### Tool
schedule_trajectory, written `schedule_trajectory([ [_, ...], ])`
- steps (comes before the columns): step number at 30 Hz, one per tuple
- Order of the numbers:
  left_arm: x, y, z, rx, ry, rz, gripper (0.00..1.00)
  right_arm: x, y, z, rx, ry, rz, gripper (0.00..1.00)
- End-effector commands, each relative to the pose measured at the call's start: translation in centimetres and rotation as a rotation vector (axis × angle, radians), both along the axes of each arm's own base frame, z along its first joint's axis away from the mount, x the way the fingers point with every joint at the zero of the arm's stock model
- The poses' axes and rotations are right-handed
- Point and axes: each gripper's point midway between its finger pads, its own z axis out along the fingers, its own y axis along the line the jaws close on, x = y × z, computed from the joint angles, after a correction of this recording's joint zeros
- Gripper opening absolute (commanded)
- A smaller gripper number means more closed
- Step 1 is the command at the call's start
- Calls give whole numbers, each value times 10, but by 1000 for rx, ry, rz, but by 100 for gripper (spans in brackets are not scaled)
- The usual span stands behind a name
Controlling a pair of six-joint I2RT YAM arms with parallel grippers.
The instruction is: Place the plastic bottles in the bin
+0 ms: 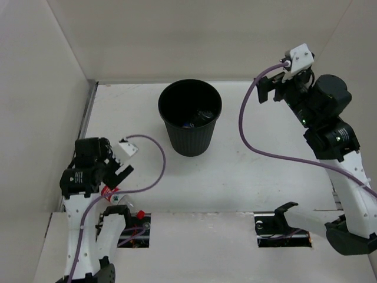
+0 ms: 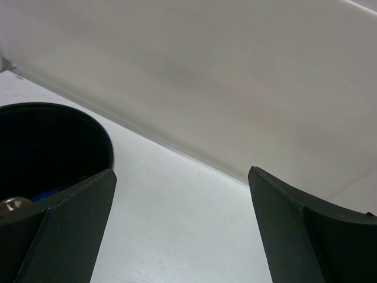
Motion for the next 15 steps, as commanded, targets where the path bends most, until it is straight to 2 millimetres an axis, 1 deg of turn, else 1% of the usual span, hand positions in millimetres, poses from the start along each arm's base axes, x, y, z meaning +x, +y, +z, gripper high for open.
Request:
schedule_trajectory([
  [1,-39,0,-30,206,161,-419,100,-12,-12,-3,1,8,-9,100],
  [5,-66,-14,-53,199,261,-644,100,-34,-18,6,24,-14,11,100],
  [8,-81,-19,-68,202,320,-775,100,-49,-24,15,48,-36,20,100],
  [10,-84,-20,-76,201,351,-824,100,-58,-28,20,59,-44,23,100],
  [15,-80,-18,-94,237,383,-928,100,-80,-40,28,89,-62,21,100],
])
